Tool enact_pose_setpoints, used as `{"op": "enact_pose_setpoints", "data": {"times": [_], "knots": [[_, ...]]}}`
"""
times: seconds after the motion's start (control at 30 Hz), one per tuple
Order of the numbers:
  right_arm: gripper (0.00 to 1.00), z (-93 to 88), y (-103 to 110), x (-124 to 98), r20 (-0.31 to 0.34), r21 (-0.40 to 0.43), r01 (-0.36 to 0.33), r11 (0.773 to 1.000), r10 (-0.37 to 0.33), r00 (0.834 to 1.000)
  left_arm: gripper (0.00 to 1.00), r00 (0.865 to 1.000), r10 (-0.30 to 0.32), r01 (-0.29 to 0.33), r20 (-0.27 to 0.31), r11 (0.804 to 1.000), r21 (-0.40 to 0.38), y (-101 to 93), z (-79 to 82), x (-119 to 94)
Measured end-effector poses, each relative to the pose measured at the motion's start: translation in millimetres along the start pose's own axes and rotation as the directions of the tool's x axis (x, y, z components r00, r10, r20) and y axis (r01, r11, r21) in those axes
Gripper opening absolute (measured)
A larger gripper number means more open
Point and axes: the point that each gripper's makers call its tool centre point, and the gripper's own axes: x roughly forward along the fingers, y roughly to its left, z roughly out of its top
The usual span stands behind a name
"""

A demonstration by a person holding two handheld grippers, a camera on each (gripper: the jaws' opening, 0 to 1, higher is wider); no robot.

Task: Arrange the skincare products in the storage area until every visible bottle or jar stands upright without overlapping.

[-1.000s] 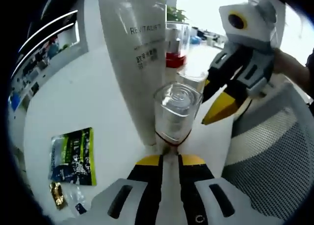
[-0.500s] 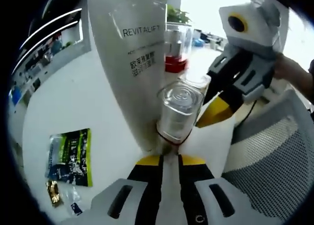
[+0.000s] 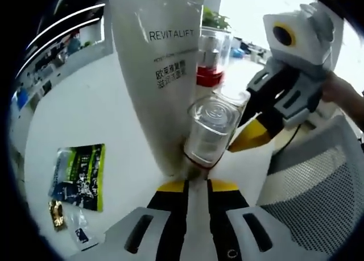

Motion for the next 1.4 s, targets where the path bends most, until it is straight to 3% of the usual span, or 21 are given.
{"op": "enact_pose_setpoints", "data": {"times": [0.3,0.63,0.83,1.03,1.17,1.4], "knots": [[0.14,0.5,3,-1,0.000,0.004,-0.002,1.000,0.002,1.000,0.08,1.000,-0.015,0.015,-0.004,1.000,0.018,-0.4,-0.6,-2],[0.20,0.7,6,-5,-0.016,-0.007,0.026,1.000,-0.026,1.000,0.14,1.000,-0.013,0.014,-0.004,0.999,0.053,2.0,-2.7,-16],[0.28,2.5,6,-14,-0.008,0.012,0.071,0.997,-0.071,0.997,0.25,0.999,-0.016,0.014,0.040,0.999,0.039,2.5,4.4,-30],[0.34,7.2,12,-25,0.013,0.026,0.104,0.994,-0.104,0.994,0.31,0.999,0.004,-0.006,0.045,0.999,0.045,9.2,0.5,-42],[0.45,11.7,17,-32,0.026,0.030,0.120,0.992,-0.121,0.992,0.37,0.998,0.014,-0.017,0.058,0.999,0.050,12.7,1.1,-51],[0.55,19.4,22,-40,0.043,0.026,0.149,0.988,-0.150,0.988,0.49,0.996,0.042,-0.044,0.078,0.999,0.031,16.9,1.6,-70]]}}
